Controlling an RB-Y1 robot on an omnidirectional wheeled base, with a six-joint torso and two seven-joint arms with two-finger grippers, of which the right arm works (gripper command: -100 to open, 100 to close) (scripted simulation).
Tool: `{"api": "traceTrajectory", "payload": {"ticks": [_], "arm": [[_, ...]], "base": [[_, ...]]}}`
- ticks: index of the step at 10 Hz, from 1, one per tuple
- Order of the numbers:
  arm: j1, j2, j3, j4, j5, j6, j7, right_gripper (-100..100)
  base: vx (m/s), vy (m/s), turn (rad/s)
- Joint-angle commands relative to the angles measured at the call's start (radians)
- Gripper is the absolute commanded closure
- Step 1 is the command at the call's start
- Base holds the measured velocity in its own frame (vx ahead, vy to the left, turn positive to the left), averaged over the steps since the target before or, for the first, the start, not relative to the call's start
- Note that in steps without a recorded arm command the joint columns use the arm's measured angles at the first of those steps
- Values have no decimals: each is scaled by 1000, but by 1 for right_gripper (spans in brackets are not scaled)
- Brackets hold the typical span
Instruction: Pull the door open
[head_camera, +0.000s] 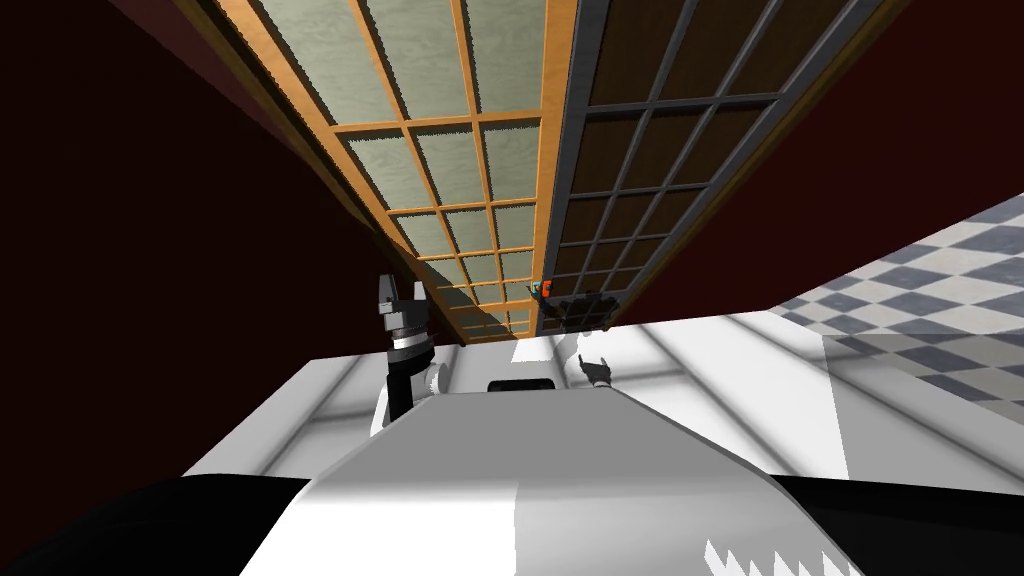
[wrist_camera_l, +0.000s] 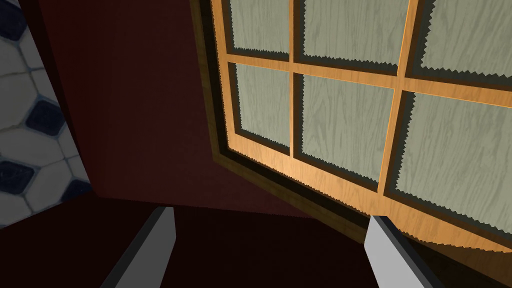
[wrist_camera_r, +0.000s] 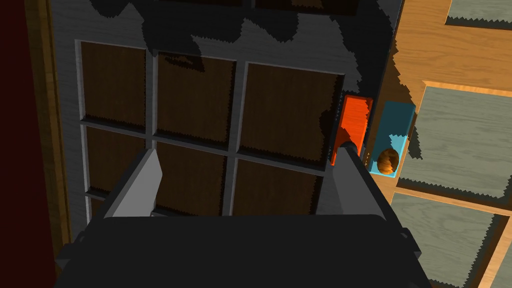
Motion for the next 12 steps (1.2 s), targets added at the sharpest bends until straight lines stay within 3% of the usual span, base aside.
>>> {"api": "traceTrajectory", "payload": {"ticks": [1, 2, 3, 5, 8, 9, 12], "arm": [[-29, 12, -7, 18, -13, -8, 17, -100], [-56, 24, -9, 22, -21, -10, 27, -100], [-56, 24, -9, 22, -21, -10, 27, -100], [-99, 45, -8, 23, -30, -13, 38, -100], [-105, 48, -7, 22, -31, -14, 40, -100], [-140, 64, -4, 20, -36, -17, 47, -100], [-165, 76, 0, 16, -38, -20, 50, -100]], "base": [[60, -27, 116], [127, -60, 162], [115, -65, 64], [138, -58, 99], [70, -40, 15], [85, -43, 124], [128, -60, 61]]}}
